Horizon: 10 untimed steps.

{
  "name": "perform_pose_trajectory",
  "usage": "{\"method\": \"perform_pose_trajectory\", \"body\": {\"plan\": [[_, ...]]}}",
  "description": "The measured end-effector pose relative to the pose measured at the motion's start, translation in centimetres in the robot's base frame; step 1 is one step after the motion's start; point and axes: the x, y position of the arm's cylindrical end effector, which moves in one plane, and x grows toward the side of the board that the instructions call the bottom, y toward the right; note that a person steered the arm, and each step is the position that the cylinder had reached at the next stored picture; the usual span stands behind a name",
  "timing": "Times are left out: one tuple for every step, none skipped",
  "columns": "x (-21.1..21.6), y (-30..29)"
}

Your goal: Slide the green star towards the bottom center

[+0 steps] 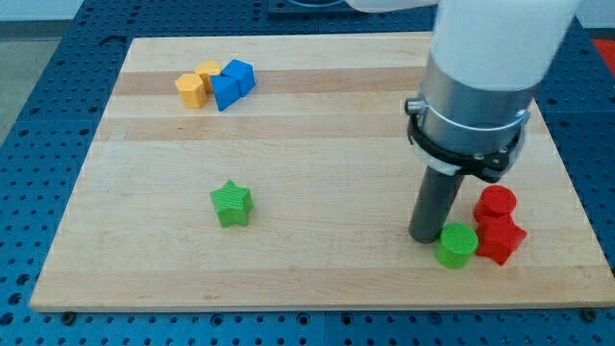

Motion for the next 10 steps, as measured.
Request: {"method": "perform_pose_trajectory", "body": {"plan": [[-0.3,-3.5],[-3.6,-9.1],[-7.6,-15.9],[-9.2,-23.2],[-8.2,-28.6],[-5.0,-30.5],[-3.8,-29.0],[-4.3,-23.2],[-5.2,-20.6],[-5.7,-20.0]]}}
